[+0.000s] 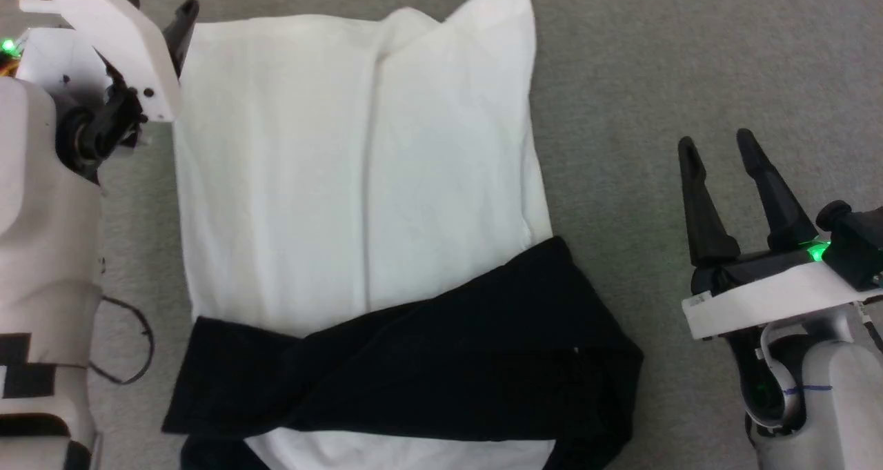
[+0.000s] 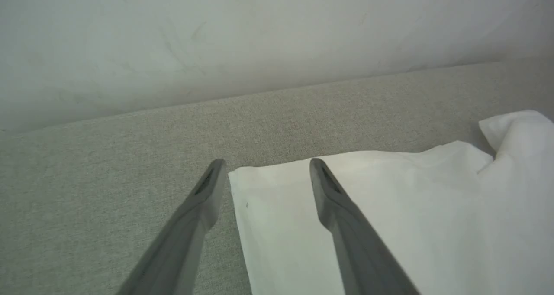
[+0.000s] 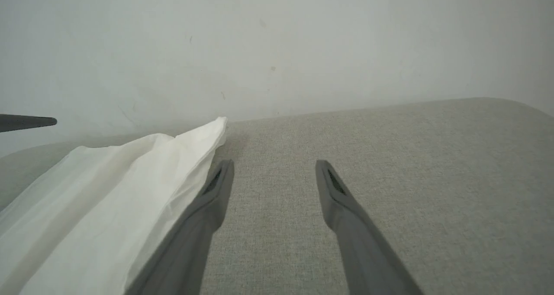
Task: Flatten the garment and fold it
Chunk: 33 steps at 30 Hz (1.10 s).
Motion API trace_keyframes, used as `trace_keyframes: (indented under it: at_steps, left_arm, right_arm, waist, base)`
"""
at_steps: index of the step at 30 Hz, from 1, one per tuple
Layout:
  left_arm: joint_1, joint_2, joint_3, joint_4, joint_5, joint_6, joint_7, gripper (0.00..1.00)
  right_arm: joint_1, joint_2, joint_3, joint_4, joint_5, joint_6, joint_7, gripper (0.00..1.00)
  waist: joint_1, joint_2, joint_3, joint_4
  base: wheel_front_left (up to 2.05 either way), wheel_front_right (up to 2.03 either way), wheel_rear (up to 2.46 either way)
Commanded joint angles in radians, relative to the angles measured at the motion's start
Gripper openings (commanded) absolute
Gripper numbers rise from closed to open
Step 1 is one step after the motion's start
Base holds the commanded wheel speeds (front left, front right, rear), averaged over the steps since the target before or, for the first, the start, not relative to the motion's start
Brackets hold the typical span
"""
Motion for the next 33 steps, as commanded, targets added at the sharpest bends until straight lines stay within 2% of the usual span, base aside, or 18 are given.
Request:
trace_keyframes:
  at_steps: [1, 7, 11, 12, 13, 14, 17, 20, 28, 33]
  left_arm:
    - [-0.015, 0.013, -0.015, 0.023, -0.008, -0.006, 0.029, 1.00]
    - [-0.031, 0.067, -0.053, 0.162, -0.045, -0.007, 0.166, 1.00]
    - [-0.009, 0.066, -0.074, 0.227, -0.078, -0.008, 0.234, 1.00]
    - [0.000, 0.060, -0.082, 0.238, -0.088, -0.008, 0.250, 0.67]
    - [0.010, 0.054, -0.092, 0.247, -0.097, -0.008, 0.263, 0.07]
    - [0.019, 0.048, -0.098, 0.259, -0.105, -0.008, 0.274, 0.00]
    - [0.038, 0.028, -0.102, 0.285, -0.129, -0.008, 0.281, 0.00]
    - [0.042, 0.011, -0.111, 0.284, -0.131, -0.008, 0.221, 0.00]
    - [0.037, -0.036, -0.130, 0.246, -0.074, 0.003, -0.142, 0.00]
    - [0.032, -0.085, -0.158, 0.233, -0.047, 0.004, -0.273, 0.00]
  right_arm:
    - [-0.014, 0.002, 0.005, 0.007, 0.008, -0.001, -0.011, 1.00]
    - [-0.024, 0.002, 0.025, 0.046, 0.034, -0.001, -0.037, 1.00]
    - [-0.026, 0.002, 0.021, 0.072, 0.042, -0.001, -0.045, 1.00]
    - [-0.028, 0.002, 0.020, 0.080, 0.044, -0.001, -0.045, 1.00]
    - [-0.029, 0.002, 0.018, 0.086, 0.045, -0.001, -0.045, 1.00]
    - [-0.031, 0.002, 0.016, 0.091, 0.045, -0.001, -0.044, 1.00]
    - [-0.040, 0.002, 0.015, 0.105, 0.050, -0.001, -0.037, 1.00]
    - [-0.048, 0.002, 0.006, 0.111, 0.052, -0.001, -0.025, 1.00]
    - [-0.118, 0.000, -0.026, 0.160, 0.076, -0.001, 0.058, 1.00]
    - [-0.248, -0.032, -0.036, 0.264, 0.135, -0.001, 0.173, 1.00]
  waist:
    - [-0.0002, 0.0000, 0.067, -0.071]
    - [-0.0002, 0.0000, 0.088, -0.115]
    - [-0.0002, 0.0000, 0.088, -0.126]
    - [-0.0002, 0.0000, 0.087, -0.125]
    - [-0.0002, 0.0000, 0.086, -0.124]
    - [-0.0002, 0.0000, 0.086, -0.121]
    - [-0.0002, 0.0000, 0.075, -0.113]
    - [-0.0002, 0.0000, 0.059, -0.091]
    - [-0.0002, 0.0000, -0.021, 0.013]
    - [-0.0002, 0.0000, -0.047, 0.087]
  base:
    - [0.00, 0.00, 0.00]
    - [0.00, 0.00, 0.00]
    - [0.00, 0.00, 0.00]
    - [0.00, 0.00, 0.00]
    - [0.00, 0.00, 0.00]
    - [0.00, 0.00, 0.00]
    - [0.00, 0.00, 0.00]
    - [0.00, 0.00, 0.00]
    - [0.00, 0.00, 0.00]
    - [0.00, 0.00, 0.00]
